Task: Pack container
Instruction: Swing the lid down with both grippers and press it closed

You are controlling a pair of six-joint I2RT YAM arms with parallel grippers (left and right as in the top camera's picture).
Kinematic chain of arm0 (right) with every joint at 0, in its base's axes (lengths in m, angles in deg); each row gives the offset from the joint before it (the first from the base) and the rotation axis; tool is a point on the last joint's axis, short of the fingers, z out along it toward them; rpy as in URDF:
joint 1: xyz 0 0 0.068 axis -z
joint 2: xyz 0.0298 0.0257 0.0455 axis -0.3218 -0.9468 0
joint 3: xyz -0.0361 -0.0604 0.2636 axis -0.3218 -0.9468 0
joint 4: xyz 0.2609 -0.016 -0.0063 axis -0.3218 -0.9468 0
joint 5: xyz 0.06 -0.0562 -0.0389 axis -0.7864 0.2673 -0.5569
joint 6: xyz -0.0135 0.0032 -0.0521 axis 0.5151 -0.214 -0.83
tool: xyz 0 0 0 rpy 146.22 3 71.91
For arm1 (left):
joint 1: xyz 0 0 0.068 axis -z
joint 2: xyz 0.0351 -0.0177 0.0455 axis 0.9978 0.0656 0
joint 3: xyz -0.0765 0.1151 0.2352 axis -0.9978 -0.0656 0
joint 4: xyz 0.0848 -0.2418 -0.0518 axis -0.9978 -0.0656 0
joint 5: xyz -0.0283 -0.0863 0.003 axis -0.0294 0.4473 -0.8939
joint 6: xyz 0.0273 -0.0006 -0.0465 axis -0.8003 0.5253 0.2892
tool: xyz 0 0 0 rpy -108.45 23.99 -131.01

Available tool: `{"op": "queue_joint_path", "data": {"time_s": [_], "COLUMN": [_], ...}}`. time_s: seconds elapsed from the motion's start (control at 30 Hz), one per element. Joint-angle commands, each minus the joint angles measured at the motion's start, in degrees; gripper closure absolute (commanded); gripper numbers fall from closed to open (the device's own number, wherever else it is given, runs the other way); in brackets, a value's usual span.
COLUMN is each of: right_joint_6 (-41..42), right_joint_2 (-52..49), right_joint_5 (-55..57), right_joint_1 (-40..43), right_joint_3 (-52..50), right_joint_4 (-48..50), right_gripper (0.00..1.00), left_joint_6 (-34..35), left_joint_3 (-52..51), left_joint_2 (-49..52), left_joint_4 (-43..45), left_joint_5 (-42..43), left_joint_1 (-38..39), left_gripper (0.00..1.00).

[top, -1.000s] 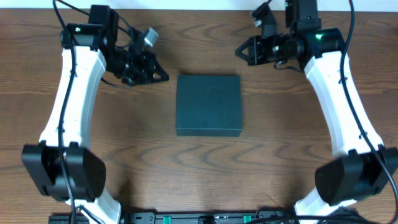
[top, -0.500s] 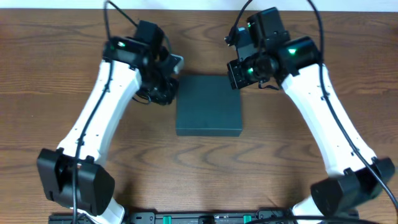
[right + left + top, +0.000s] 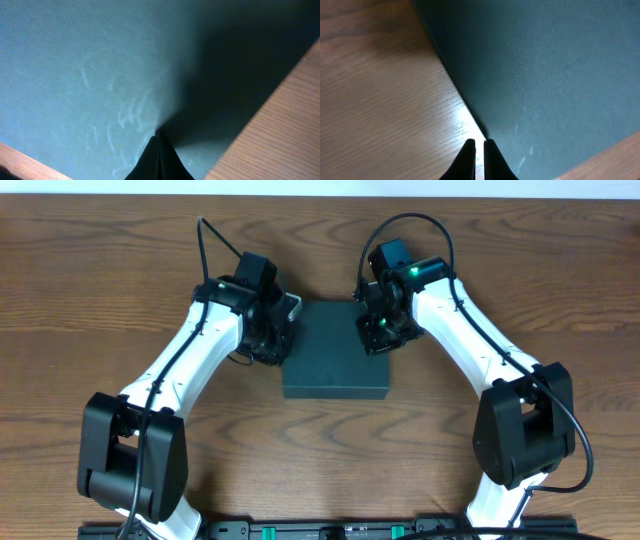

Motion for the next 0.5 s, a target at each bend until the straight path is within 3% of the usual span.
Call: {"op": "queue_joint_path", "data": {"time_s": [0.0, 0.27, 0.47], "right_joint_6": [0.55, 0.07, -0.24], "right_joint_2": [-0.02, 1.03, 4.63], "right_joint_5": [-0.24, -0.24, -0.24], "right_joint_1": [-0.57, -0.48, 0.09], "right_joint_3": [-1.22, -0.87, 0.22], "right_joint_4": [0.46, 3.26, 8.66], "right_gripper": [0.98, 0.98, 0.99], "left_joint_6": [-0.11, 1.22, 4.46], "left_joint_3": [-2.69, -4.22, -1.25], "left_joint_2": [0.68, -0.74, -7.48], "left_joint_4": [1.97, 0.26, -4.85], "left_joint_5": [1.77, 0.70, -9.38], "left_joint_1": [0.98, 1.97, 1.64], "left_gripper": [0.94, 0.94, 0.94]}}
